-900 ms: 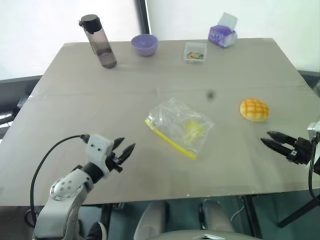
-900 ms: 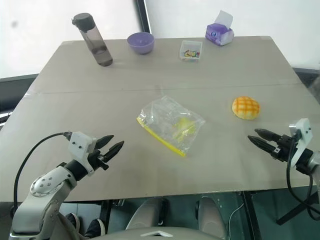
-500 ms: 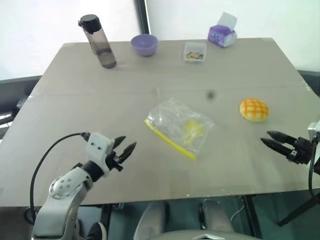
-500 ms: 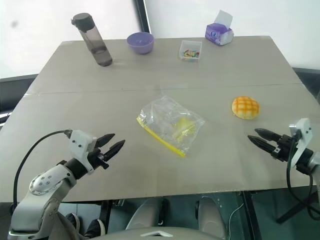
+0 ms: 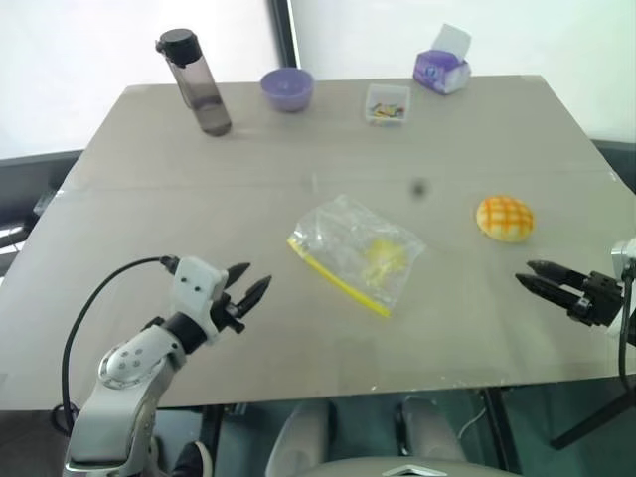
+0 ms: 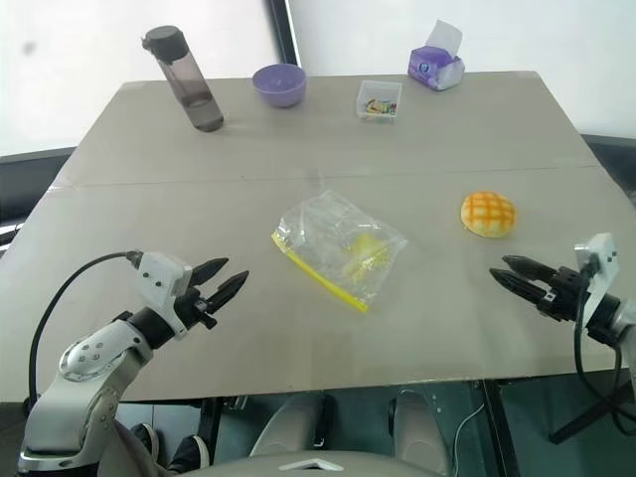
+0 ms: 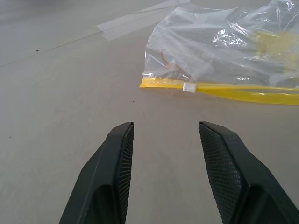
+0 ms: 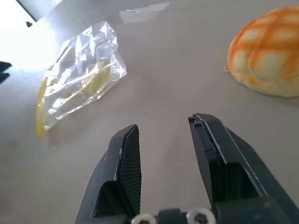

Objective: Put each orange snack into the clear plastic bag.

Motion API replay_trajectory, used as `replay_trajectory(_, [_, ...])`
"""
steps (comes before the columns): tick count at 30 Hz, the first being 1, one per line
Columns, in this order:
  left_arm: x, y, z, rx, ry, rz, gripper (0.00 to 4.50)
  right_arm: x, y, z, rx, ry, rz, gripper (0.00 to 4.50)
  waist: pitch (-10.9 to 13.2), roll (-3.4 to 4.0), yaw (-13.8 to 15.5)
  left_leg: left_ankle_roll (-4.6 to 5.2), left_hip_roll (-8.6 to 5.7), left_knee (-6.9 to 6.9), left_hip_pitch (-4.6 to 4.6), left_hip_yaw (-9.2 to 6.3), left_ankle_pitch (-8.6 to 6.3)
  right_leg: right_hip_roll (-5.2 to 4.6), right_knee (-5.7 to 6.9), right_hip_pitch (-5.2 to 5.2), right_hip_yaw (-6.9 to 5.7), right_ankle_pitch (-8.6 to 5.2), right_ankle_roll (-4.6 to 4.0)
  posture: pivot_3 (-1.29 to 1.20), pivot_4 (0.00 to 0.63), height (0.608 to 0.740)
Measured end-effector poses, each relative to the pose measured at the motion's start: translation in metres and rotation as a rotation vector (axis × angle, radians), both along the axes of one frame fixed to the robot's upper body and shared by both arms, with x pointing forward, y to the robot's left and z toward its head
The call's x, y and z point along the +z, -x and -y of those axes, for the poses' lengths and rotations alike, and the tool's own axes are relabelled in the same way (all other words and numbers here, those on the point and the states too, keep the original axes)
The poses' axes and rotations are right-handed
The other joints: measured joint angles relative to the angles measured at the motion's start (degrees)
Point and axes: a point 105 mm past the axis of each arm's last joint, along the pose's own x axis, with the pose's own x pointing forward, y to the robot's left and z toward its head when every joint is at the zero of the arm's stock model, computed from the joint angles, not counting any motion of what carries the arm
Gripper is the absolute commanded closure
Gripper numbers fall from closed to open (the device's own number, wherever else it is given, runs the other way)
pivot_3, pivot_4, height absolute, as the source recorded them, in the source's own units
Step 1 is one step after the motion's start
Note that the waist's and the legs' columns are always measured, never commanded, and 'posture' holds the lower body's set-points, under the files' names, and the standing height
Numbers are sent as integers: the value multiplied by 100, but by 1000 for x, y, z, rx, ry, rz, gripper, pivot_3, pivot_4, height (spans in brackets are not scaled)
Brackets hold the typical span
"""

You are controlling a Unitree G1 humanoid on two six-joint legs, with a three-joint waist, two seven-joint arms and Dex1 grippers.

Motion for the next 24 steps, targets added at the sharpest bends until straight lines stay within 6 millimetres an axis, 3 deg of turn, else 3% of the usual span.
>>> replay_trajectory(4, [8, -10, 6, -12, 56, -2, 2138, 22, -3, -18, 80, 0, 74, 241, 0, 0, 2, 0, 0, 1, 0, -3, 0, 2, 2, 0, -4, 0, 0, 0, 150, 740])
replay_trajectory(5, [12, -17, 8, -26, 96, -15, 2138, 26, -2, -25, 117, 34, 93, 74, 0, 0, 11, 0, -2, 2, -1, -6, 0, 2, 5, 0, -8, 0, 1, 0, 150, 740])
replay_trajectory(11, [31, -56, 5, -103, 202, -77, 2138, 39, -5, -56, 241, 162, 263, 74, 0, -2, -7, -2, -8, 7, -4, -10, 2, 3, 4, -2, -12, 0, 1, 0, 150, 740])
replay_trajectory(19, [36, -103, 11, -308, 394, -274, 2138, 39, -8, -68, 295, 236, 319, 74, 2, -6, -13, -27, -31, 15, -12, -18, 17, 2, 4, -3, -22, 0, 1, 0, 150, 740])
replay_trajectory(24, [26, -136, 12, -284, 446, -436, 2138, 32, -7, -70, 305, 252, 311, 74, 6, -13, -24, -27, -36, 31, -30, -13, 17, 6, 3, -7, -40, -1, 2, 0, 150, 740])
